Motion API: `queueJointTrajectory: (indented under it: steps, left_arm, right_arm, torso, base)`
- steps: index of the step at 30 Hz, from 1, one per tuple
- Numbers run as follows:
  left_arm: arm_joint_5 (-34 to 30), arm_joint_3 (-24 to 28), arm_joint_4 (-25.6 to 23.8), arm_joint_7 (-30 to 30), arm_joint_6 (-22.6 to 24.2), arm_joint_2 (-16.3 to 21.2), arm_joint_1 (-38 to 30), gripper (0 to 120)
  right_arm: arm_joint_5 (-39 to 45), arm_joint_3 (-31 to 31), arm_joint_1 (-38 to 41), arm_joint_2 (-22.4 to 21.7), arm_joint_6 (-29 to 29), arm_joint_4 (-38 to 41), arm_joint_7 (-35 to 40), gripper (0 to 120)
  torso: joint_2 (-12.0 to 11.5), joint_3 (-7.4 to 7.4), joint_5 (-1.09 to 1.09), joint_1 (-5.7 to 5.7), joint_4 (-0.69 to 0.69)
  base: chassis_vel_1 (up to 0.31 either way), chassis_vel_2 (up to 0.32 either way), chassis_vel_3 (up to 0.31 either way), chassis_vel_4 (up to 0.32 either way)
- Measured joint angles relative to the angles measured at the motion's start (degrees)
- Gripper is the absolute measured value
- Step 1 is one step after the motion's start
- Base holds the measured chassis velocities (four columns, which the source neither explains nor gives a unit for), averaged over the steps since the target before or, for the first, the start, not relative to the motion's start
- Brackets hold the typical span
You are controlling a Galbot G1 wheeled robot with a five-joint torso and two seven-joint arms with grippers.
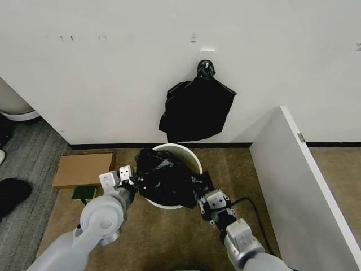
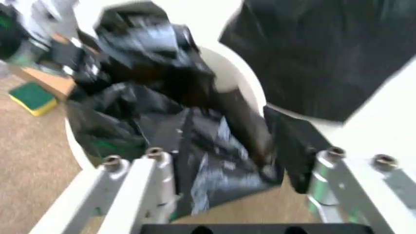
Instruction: Place the garbage bag over the trash bin.
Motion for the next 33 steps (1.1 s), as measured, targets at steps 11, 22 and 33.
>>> queueJointTrajectory:
  steps: [11,22,33]
  left_arm:
    - [2.45,1.08,-1.52,2.44,1.30,0.48,0.11,5]
    - [2.11,2.09,-4.77,2.73,3.79,0.84,0.74,5]
    - [2.04,2.95,-5.68,2.25,5.06,0.75,0.34,5]
  right_arm:
    - [-15.07,-0.57,10.02,-4.63,6.52,-2.86,-14.56,83]
    - [-33.77,-3.52,17.28,-2.68,12.70,-11.83,-29.12,98]
    - [-47.44,-3.15,18.96,-1.68,15.49,-15.49,-33.02,76]
  torso:
    - [0.00,0.00,0.00,0.00,0.01]
    - [-0.02,0.00,0.01,0.01,0.00]
    - [-0.02,0.00,0.00,0.01,0.00]
  base:
    - [0.000,0.000,0.000,0.000]
    - [0.000,0.000,0.000,0.000]
    - [0.000,0.000,0.000,0.000]
